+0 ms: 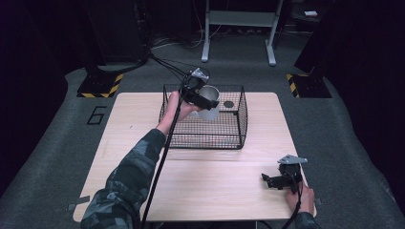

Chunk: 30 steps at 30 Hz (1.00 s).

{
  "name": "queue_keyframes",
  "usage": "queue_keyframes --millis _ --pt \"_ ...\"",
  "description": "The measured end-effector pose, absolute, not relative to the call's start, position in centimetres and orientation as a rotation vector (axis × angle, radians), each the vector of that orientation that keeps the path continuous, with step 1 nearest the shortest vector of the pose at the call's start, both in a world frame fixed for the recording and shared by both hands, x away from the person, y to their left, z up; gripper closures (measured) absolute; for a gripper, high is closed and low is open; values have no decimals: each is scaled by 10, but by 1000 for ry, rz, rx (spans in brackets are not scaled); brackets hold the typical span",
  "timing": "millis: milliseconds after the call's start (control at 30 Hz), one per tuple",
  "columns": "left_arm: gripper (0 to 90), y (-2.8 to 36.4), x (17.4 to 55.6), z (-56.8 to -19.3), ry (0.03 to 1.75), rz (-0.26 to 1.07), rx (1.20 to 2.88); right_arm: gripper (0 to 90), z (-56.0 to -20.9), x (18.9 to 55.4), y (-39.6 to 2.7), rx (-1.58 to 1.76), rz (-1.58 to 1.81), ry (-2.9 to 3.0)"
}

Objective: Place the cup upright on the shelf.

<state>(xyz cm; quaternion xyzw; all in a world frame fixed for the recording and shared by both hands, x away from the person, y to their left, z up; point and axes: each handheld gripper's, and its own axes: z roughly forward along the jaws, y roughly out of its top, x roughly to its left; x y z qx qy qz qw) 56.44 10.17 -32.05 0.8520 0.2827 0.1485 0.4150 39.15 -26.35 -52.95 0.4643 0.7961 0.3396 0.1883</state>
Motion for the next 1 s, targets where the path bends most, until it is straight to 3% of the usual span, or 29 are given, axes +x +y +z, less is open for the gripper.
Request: queue_keyframes --millis 1000 --pt "61 97 597 -368 823 347 2206 0 -530 392 -264 1301 940 2240"
